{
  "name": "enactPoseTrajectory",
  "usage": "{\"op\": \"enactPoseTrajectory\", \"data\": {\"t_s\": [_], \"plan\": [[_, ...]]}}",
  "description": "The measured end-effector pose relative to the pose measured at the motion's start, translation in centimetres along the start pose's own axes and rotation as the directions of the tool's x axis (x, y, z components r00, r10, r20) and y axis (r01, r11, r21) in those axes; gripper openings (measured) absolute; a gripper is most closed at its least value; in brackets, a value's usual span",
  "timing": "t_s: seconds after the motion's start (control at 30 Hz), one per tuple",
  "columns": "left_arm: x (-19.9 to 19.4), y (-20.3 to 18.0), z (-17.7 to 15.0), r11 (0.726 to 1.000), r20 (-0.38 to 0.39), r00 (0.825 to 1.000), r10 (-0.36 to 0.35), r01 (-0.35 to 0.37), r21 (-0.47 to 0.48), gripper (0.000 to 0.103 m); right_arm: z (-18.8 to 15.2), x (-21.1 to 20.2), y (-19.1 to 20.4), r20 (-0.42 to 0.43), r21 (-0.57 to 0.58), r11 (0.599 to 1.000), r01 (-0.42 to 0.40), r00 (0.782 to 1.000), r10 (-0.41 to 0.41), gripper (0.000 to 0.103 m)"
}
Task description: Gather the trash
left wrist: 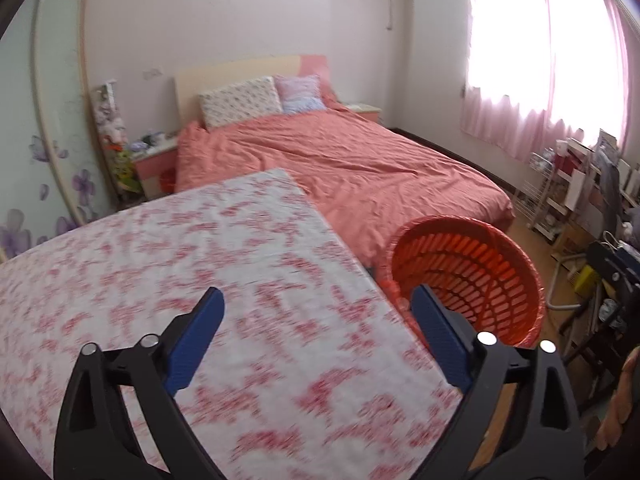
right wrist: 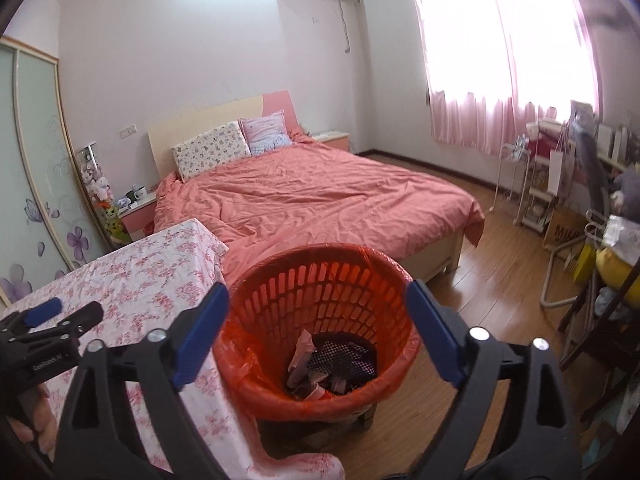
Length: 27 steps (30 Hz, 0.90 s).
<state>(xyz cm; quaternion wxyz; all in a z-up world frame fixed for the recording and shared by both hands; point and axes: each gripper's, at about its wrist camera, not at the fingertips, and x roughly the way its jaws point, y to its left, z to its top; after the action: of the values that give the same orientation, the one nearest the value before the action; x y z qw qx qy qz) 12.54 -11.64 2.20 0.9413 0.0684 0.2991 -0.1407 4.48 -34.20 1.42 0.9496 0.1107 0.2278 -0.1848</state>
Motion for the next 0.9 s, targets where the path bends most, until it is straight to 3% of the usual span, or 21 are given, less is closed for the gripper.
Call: {"op": "enactPoseTrajectory", "data": {"t_s": [0.2,0.5,0.73,0.9], "plan": [[-5.1,2.6,-3.1,0.983,0.089,0.979,0.182,-0.181,-0.020,0.101,-1.9,-6.1,3.1,0.088,-0.056,0.996,0.064,0.994,-0.059,0.099],[-9.4,5.0,-7.5,0.964,0.105,0.965,0.242,-0.228,-0.134,0.101,-6.4,-12.4,7.5,0.174,-0.145,0.981,0.126,0.980,-0.100,0.099],[-11.3,6.1,-9.9,0.950,0.122,0.951,0.283,-0.261,-0.169,0.101,-8.6,-13.1,8.1,0.083,-0.110,0.989,0.098,0.992,-0.090,0.099],[-11.2,6.4,-11.1,0.946,0.092,0.953,0.287,-0.268,-0.181,0.101,-9.5,-11.9,8.6,-0.001,-0.117,0.988,0.097,0.995,-0.097,0.099]]}}
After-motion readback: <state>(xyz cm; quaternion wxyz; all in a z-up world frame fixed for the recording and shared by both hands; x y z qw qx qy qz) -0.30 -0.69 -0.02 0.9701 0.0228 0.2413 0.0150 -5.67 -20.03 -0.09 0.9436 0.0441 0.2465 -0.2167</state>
